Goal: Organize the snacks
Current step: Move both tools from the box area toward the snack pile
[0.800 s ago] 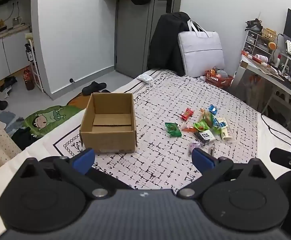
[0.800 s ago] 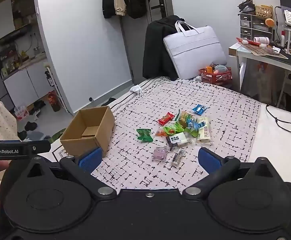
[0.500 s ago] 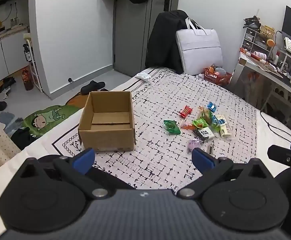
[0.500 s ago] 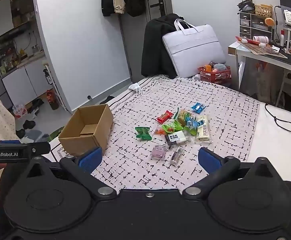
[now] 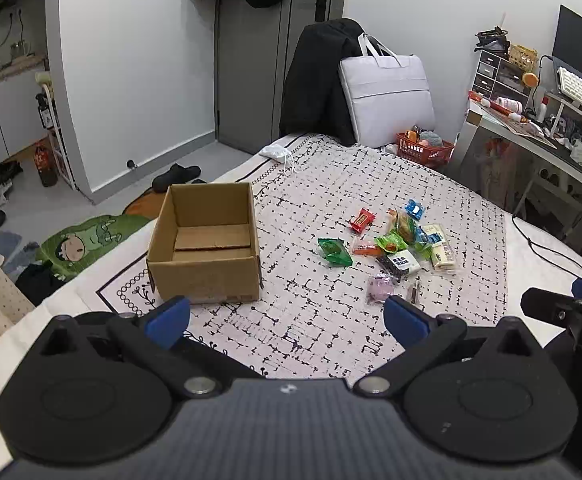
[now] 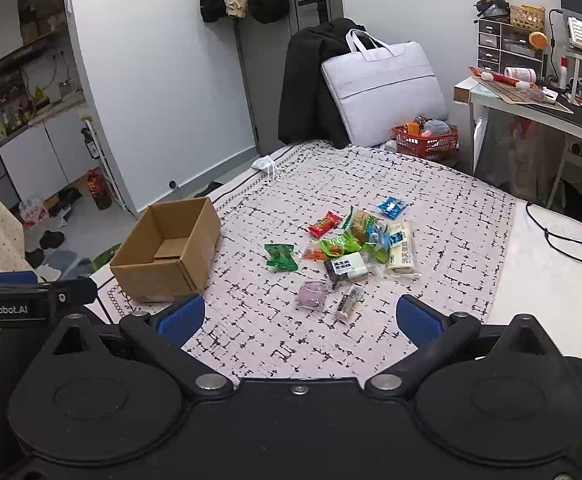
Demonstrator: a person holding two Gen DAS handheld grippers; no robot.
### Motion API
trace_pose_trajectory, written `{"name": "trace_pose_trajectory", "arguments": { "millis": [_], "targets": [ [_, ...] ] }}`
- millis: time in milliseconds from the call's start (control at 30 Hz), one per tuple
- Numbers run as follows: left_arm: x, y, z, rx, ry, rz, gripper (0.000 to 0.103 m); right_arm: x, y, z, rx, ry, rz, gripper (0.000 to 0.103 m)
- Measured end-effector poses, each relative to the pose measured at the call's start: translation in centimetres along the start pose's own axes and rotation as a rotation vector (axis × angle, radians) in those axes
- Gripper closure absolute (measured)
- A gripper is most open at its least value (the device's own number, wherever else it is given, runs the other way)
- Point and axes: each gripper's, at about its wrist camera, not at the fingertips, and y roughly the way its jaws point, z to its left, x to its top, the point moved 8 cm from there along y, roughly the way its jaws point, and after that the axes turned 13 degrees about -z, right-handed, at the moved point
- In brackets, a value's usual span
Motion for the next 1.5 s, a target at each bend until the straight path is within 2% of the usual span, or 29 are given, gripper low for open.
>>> {"name": "trace_pose_trajectory", "arguments": {
  "millis": [633,1500],
  "targets": [
    [-0.64,0.13,-0.07,-0.014,0.021,0.027,0.000,-0.35,-0.03,-0.09,-0.002,-0.009,0.019,0.000],
    [-0.64,-0.07,-0.03,-0.063,-0.011,0.028,0.000,-0.53,-0.03,-0.30,-0.022,-0.021,0.030,0.000]
  ]
}}
